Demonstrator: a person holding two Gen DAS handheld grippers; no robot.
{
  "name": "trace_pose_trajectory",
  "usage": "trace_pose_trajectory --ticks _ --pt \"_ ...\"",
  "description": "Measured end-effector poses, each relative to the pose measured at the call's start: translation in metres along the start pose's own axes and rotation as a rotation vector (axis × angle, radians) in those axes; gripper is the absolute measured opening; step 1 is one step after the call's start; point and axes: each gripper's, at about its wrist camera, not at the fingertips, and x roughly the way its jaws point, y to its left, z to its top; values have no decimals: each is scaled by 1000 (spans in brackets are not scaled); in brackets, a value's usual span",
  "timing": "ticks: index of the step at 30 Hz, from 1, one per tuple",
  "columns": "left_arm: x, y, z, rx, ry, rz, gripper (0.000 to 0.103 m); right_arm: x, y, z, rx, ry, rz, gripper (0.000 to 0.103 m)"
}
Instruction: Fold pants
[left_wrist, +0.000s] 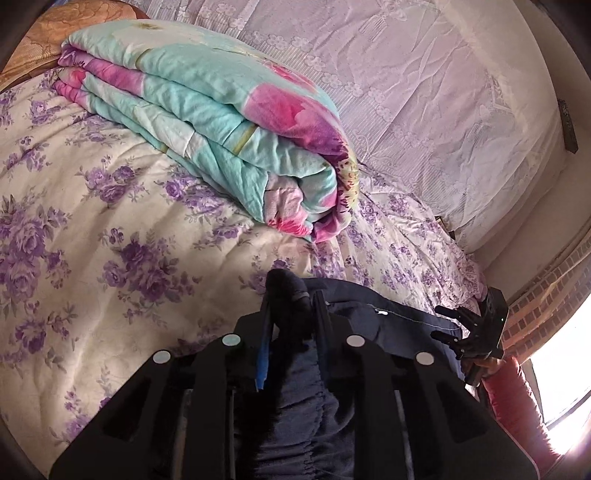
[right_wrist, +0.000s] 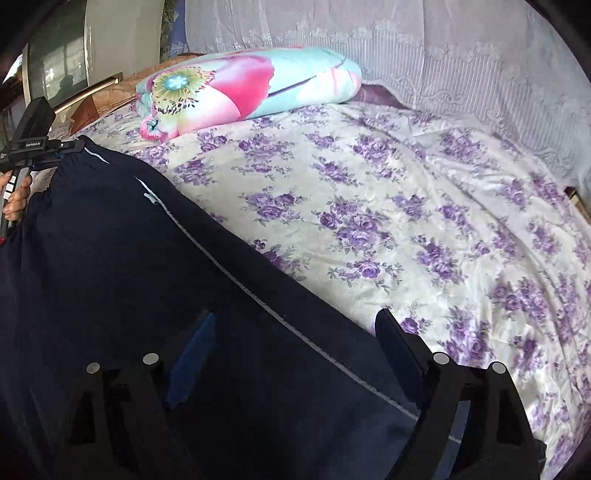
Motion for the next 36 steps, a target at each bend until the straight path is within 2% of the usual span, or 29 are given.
trace_pose_trajectory --ticks 2,4,5,6,7,8,9,13,19,24,27,28,30,31,32,33,34,35,36 --pt "6 3 -2 -8 25 11 28 16 -5 -3 4 49 12 88" --pt "11 7 -3 -14 44 20 28 18 -13 -6 68 32 55 88" --pt "11 7 -2 -15 43 17 28 16 -11 -7 82 27 57 83" --pt "9 7 -2 -9 35 14 26 10 -5 -9 65 9 51 61" --pt "5 4 -1 11 19 14 22 3 4 -12 39 -8 -3 29" --pt "1 0 -1 30 3 5 19 -7 13 -15 15 -22 -63 14" --pt "-3 -4 -1 50 -15 -3 17 -16 23 -18 3 -38 -91 9" --pt "-18 -23 -2 136 -68 1 16 -66 54 -28 -2 -108 -159 6" --pt "-53 -22 -10 54 -135 -129 16 -155 125 -66 -36 -203 -232 6" --pt "-103 -38 -42 48 -219 -201 16 -211 199 -129 -58 -283 -238 6" --pt "-140 -39 -82 41 -263 -210 18 -222 234 -176 -17 -313 -177 6" --pt "-150 -35 -96 26 -274 -210 20 -219 245 -192 -11 -298 -161 6" --pt "-165 -18 -125 -53 -287 -153 45 -206 262 -218 -39 -258 -166 6" --pt "-170 -5 -140 -115 -288 -114 48 -199 269 -229 -49 -234 -166 6" --pt "-173 9 -152 -182 -272 -111 49 -195 272 -237 -46 -219 -158 6" --pt "-175 21 -164 -254 -254 -142 49 -192 272 -242 -37 -214 -146 6" --pt "-180 31 -175 -327 -246 -209 49 -192 271 -244 -27 -213 -134 6" --pt "-184 35 -182 -358 -249 -255 49 -192 271 -244 -23 -217 -125 6" --pt "-190 33 -187 -361 -251 -268 49 -193 269 -243 -20 -225 -121 6"
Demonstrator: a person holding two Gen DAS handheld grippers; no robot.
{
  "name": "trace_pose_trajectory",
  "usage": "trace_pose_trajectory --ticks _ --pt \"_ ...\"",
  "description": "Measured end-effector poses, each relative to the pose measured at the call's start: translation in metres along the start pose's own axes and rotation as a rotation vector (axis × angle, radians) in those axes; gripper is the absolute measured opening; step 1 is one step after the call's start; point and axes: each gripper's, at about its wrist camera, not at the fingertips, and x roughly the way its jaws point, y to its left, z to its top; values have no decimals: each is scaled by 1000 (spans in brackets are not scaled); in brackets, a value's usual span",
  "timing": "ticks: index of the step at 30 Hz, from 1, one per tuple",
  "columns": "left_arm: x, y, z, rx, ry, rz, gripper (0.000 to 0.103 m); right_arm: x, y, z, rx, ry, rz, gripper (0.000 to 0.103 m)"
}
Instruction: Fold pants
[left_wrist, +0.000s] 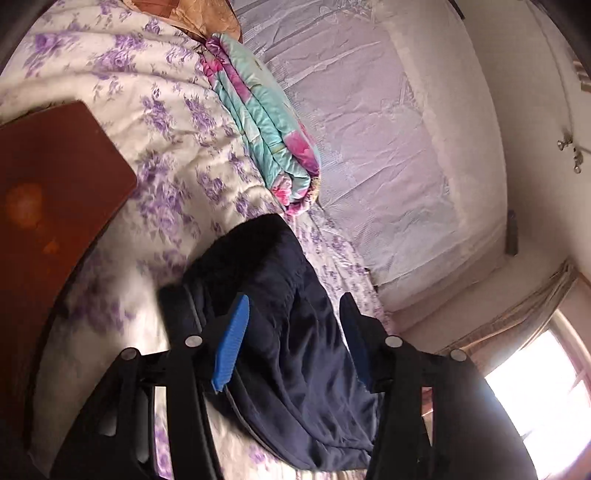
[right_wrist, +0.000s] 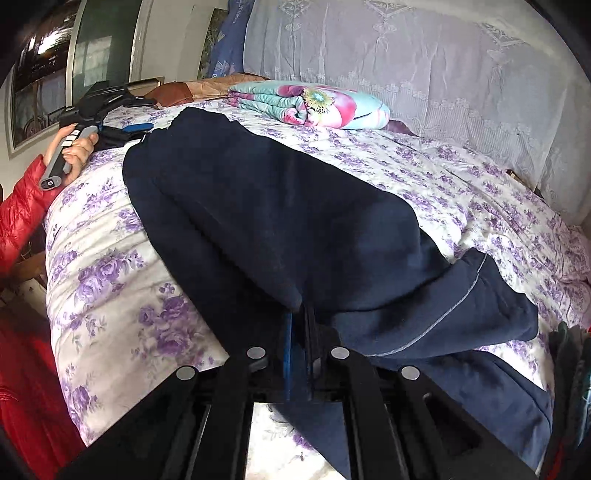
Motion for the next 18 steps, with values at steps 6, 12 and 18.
trace_pose_trajectory --ticks 6,12,18 --pt "23 -35 -12 82 97 135 59 3 -3 -1 13 -21 10 6" --pt "50 -29 -5 44 130 359 63 -2 -5 -1 37 -42 19 6" --pt "58 -35 -7 60 109 422 54 4 -10 -3 59 -38 36 6"
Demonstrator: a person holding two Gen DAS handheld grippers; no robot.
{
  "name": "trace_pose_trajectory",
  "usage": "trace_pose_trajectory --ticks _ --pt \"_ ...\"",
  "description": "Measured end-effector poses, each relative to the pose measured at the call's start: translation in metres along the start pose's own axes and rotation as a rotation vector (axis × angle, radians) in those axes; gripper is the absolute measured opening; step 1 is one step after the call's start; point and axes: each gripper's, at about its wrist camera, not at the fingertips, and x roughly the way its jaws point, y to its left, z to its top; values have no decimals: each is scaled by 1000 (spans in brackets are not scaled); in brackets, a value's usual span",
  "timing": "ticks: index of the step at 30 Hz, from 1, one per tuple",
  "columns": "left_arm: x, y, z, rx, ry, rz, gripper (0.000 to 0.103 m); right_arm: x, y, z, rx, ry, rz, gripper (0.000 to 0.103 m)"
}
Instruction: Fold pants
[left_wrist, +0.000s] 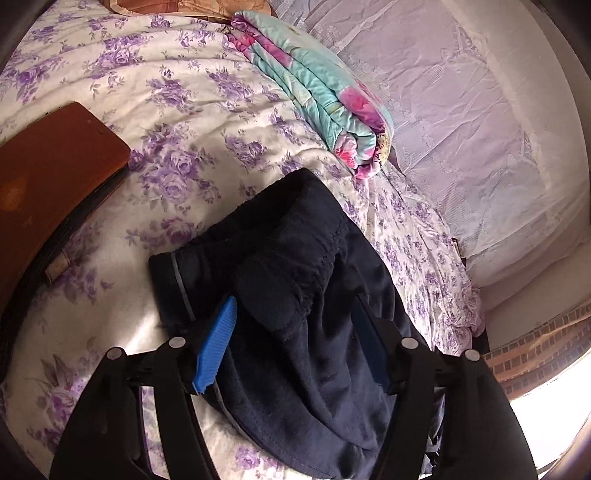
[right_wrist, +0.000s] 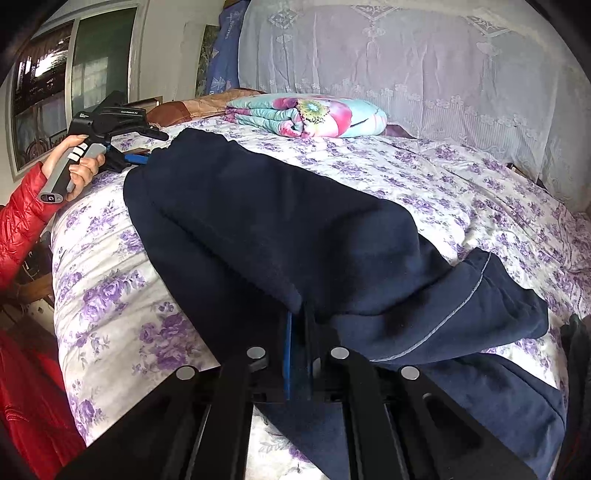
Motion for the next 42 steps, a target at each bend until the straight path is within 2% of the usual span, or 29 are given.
trace_pose_trajectory --ticks 1,2,3,7,10,13,15,16,19,21,24,27,30,32,33,35,36,37,38,39,40,42 --pt "2 -2 1 3 2 18 49 0 -1 1 3 -2 1 6" --pt "3 -3 2 5 -10 42 34 -1 0 2 4 -6 -3 6" --pt "3 -3 4 7 -24 46 24 -4 0 4 1 -13 -9 6" --pt "-24 0 12 -21 -75 -65 17 -22 2 16 -13 -52 -25 6" --pt "-47 -5 11 23 -100 -79 17 -37 11 22 -34 -64 -7 6" --pt "-47 2 6 71 -78 -8 17 -31 26 11 -43 -9 49 6" --pt "-34 21 2 40 -41 25 17 -15 37 -5 -53 51 55 6" --pt "-26 34 -1 7 -19 14 17 -8 41 -12 -57 69 50 7" --pt "-29 48 -4 -59 -30 -64 18 -5 40 -17 -5 67 62 7" --pt "-38 43 -5 -62 -47 -53 18 -6 36 -17 13 62 76 7" --pt "-63 13 -9 42 -128 14 15 -8 37 -16 10 48 73 7" --pt "-76 -22 -15 149 -141 -10 15 -14 35 -12 30 23 84 7" --pt "-66 -46 -19 201 -93 -31 15 -13 35 -14 37 38 91 7" --pt "-49 -62 -27 245 -30 -59 18 -9 38 -19 20 62 83 7" --pt "-39 -67 -33 271 -4 -52 25 -5 40 -21 9 74 77 7" --pt "-9 -72 -47 326 69 21 36 -3 43 -24 -6 75 66 7" --pt "7 -69 -55 342 106 81 35 -2 44 -25 -7 74 64 7" --pt "17 -60 -63 355 111 117 31 -2 44 -26 -6 75 65 8" --pt "14 -58 -68 386 69 130 22 -2 44 -27 -7 76 67 8" --pt "10 -59 -72 422 62 151 21 -2 44 -27 -6 76 67 8" --pt "6 -58 -72 419 62 149 21 -2 44 -27 -8 77 69 9" --pt "-6 -56 -70 342 57 133 21 -2 43 -27 -6 79 84 14"
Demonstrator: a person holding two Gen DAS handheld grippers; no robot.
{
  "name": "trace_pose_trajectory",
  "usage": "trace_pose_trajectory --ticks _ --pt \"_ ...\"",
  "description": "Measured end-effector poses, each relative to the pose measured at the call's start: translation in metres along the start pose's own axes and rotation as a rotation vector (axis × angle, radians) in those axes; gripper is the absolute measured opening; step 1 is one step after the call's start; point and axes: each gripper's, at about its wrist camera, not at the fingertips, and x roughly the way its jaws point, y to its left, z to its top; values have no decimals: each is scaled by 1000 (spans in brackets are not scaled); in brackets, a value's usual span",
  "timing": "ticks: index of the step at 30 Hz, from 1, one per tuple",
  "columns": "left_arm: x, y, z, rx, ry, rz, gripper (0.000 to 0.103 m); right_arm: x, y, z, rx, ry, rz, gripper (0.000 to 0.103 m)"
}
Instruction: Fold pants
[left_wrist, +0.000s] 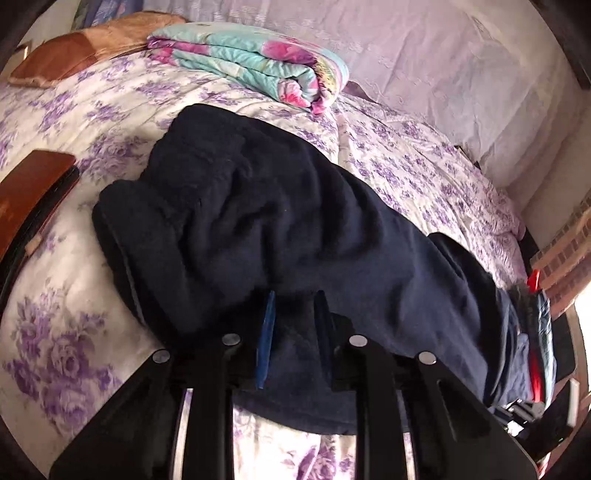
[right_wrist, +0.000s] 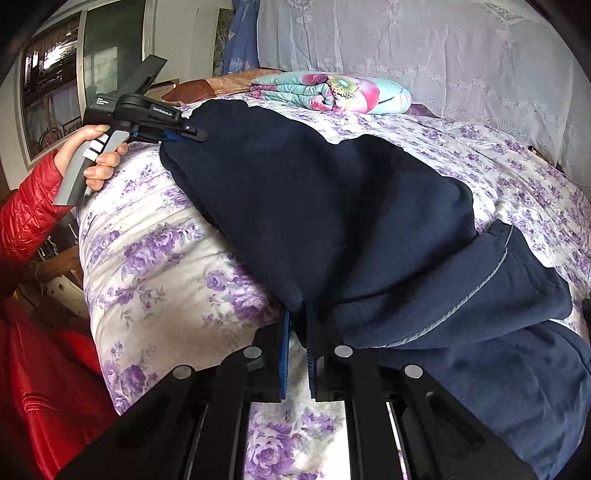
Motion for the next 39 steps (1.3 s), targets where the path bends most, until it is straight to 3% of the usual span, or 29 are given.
trace_pose_trajectory --ticks 2,4,6,8,9,11,12,14,15,19,21,24,26,28,31,35,39 --pt "-17 -11 1 8 -35 -78 25 -2 -4 2 16 4 50 23" --pt "-27 -42 -1 123 -62 -108 36 -8 -11 8 58 19 140 43" --pt "-28 -72 -5 227 -77 -134 71 -23 -24 17 117 -3 183 44" --pt "-14 -95 -15 309 -54 -195 83 -43 -46 30 197 -72 167 44" --pt "-4 -103 -20 333 -26 -212 84 -51 -60 37 245 -103 144 44" --pt "25 -111 -33 353 46 -232 84 -57 -94 50 355 -145 10 49" --pt "41 -111 -41 345 81 -236 89 -54 -109 56 397 -141 -85 58" --pt "54 -119 -55 388 78 -177 93 -33 -141 67 456 -84 -238 62" --pt "49 -124 -56 417 60 -191 99 -18 -154 71 473 -52 -265 62" --pt "46 -113 -58 368 76 -279 98 57 -193 80 546 108 -333 62" --pt "44 -106 -57 335 77 -324 98 86 -197 77 510 184 -407 62" --pt "43 -104 -58 327 76 -338 98 96 -193 72 448 184 -449 63" --pt "44 -106 -59 328 77 -338 98 88 -191 70 433 177 -438 51" --pt "44 -107 -58 323 77 -347 98 75 -197 64 455 165 -418 23" --pt "49 -109 -57 321 77 -350 98 32 -210 54 567 57 -350 0" --pt "50 -109 -57 324 79 -351 98 -66 -206 24 707 -149 -325 0" --pt "50 -108 -56 323 79 -357 98 -148 -195 -49 884 -267 -336 0"
